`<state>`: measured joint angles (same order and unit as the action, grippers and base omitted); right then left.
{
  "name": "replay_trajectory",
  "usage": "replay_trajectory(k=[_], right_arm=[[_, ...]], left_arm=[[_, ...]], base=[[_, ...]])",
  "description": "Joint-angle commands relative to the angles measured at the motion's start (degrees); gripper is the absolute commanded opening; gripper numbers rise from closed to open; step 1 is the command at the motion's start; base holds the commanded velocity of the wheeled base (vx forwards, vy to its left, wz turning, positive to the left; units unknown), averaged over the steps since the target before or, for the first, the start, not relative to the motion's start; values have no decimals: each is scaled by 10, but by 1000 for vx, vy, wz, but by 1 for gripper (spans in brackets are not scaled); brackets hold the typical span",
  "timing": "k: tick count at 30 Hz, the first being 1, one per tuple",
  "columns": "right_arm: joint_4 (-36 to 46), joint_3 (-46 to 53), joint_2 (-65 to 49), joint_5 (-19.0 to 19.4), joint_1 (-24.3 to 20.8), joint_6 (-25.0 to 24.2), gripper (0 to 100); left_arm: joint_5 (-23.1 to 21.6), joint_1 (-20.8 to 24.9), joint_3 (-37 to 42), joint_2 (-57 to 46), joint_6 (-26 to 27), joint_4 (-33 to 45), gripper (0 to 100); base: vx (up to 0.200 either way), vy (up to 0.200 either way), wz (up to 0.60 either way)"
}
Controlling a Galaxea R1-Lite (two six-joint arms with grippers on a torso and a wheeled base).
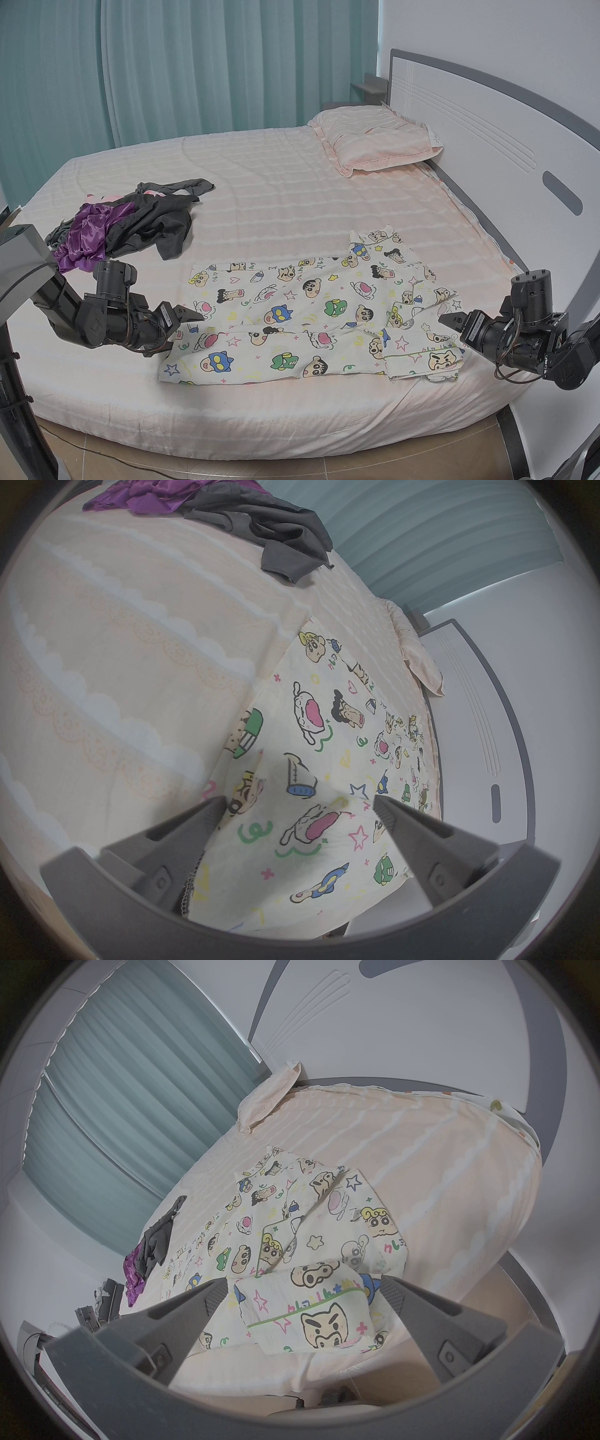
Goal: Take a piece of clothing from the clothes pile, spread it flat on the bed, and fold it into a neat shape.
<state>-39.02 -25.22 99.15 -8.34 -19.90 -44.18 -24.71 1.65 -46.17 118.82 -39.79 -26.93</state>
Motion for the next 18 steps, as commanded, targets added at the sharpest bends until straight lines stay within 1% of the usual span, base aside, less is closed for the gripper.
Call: replay_trajectory(k=[1, 7, 9, 12, 15, 16, 17, 18], right_arm=[[0, 0, 4, 0, 1, 0, 100], [0, 0, 7, 1, 13, 1, 100], [0, -4, 13, 10, 35, 4, 100], [-14, -5, 23, 51, 71, 27, 100], [-39, 2, 43, 114, 97, 65, 100], [-39, 2, 43, 114, 97, 65, 100], [-49, 3, 65, 147, 117, 96, 100], [-55, 1, 75, 159, 126, 111, 100]], left_arm=[[0, 0, 0, 5, -1, 0, 0], [0, -3, 6, 4, 0, 2, 0], [0, -4, 13, 2, 0, 2, 0], [0, -4, 20, -4, 0, 1, 0], [0, -4, 27, -12, -2, 1, 0], [0, -4, 27, -12, -2, 1, 0], [0, -4, 31, -18, -2, 1, 0], [0, -4, 33, -20, -3, 1, 0]], base=[[0, 0, 0], [0, 0, 0], [0, 0, 0], [0, 0, 0], [0, 0, 0], [0, 0, 0], [0, 0, 0], [0, 0, 0]])
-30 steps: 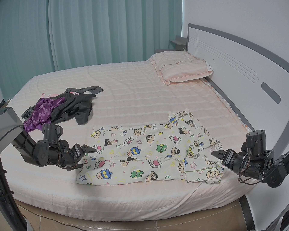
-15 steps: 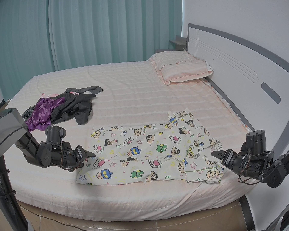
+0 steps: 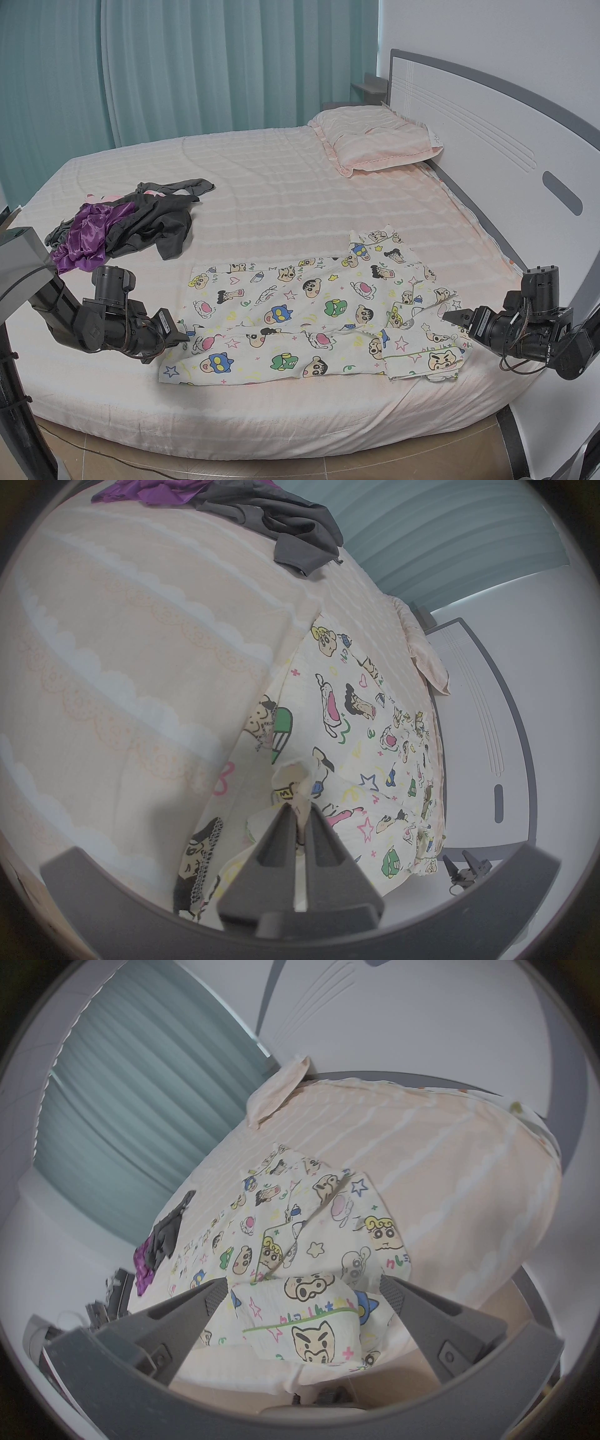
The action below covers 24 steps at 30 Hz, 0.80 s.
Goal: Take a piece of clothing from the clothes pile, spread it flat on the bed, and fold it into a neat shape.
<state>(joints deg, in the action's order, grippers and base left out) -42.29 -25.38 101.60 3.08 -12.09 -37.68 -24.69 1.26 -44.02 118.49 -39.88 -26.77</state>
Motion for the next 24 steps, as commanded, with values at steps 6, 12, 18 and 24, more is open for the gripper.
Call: replay_trajectory(k=[6, 12, 18, 24], right_arm=[[-84, 5, 116, 123, 71, 121, 100], [-130, -5, 164, 165, 73, 155, 100], [-144, -7, 187, 196, 69, 167, 100], [-148, -8, 193, 223, 67, 168, 0]], left_arm=[[0, 2, 14, -20, -3, 1, 0], [-1, 2, 14, -21, -3, 1, 0], [-1, 2, 14, -20, -4, 1, 0], [-1, 2, 14, -20, -4, 1, 0]], base=[[0, 0, 0], [0, 0, 0], [0, 0, 0], [0, 0, 0]])
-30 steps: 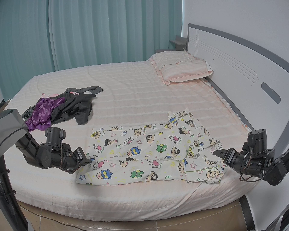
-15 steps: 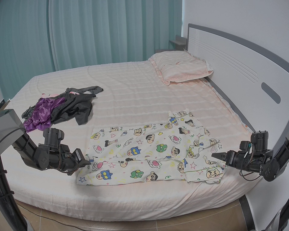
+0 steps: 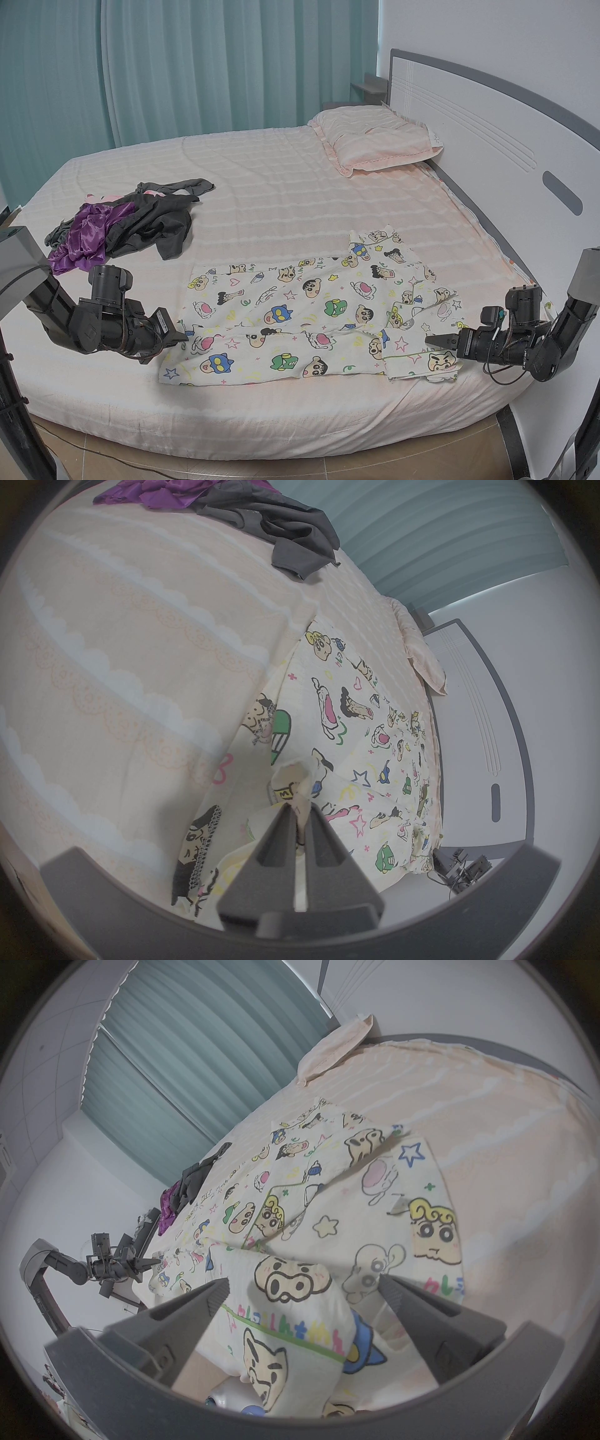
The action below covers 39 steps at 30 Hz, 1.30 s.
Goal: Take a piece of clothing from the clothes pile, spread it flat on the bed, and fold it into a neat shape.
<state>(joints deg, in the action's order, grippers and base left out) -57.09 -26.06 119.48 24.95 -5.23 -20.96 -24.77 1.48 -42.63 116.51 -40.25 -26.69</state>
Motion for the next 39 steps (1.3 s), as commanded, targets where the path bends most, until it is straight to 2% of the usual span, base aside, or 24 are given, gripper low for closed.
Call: replay_trajectory(k=[1, 10, 19, 26, 31, 39], right_arm=[[0, -7, 17, 5, -1, -1, 0], [-14, -2, 14, 15, 8, -1, 0], [-153, 58, 13, 25, 16, -8, 0], [-226, 97, 13, 38, 15, -8, 0], [-253, 101, 20, 44, 14, -9, 0], [-252, 102, 23, 45, 14, -10, 0]], left_arm=[[0, 0, 0, -1, 0, 0, 0], [0, 6, 27, -49, -17, 1, 0], [1, 14, 60, -114, -45, 3, 0], [2, 12, 85, -151, -46, 3, 0], [13, 7, 78, -148, -44, -1, 0], [20, 9, 46, -68, -41, -2, 0]], base=[[0, 0, 0], [0, 0, 0], [0, 0, 0], [0, 0, 0], [0, 0, 0], [0, 0, 0]])
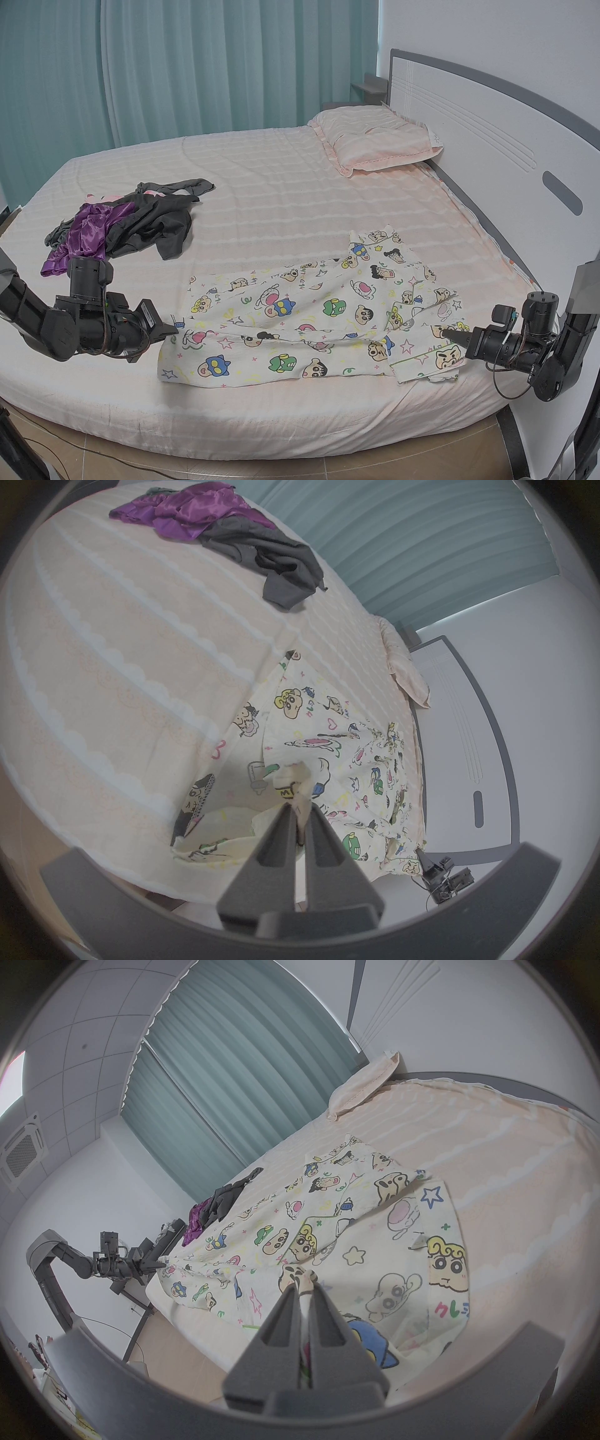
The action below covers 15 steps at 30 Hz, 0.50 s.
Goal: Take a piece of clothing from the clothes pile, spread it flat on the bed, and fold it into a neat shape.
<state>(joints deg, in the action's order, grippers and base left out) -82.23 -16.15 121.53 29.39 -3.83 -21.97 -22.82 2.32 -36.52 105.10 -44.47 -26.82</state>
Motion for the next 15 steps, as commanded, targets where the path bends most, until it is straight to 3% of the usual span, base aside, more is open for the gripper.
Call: replay_trajectory(k=[1, 2, 15], right_arm=[[0, 3, 2, 1, 0, 0, 0], [0, 3, 2, 1, 0, 1, 0], [-1, -5, 7, 1, 2, -1, 0]], left_arm=[[0, 0, -16, 50, 1, 0, 0], [0, 1, -14, 55, 1, 0, 100], [1, -21, -50, 56, -2, -13, 100]], base=[[0, 0, 0], [0, 0, 0], [0, 0, 0]])
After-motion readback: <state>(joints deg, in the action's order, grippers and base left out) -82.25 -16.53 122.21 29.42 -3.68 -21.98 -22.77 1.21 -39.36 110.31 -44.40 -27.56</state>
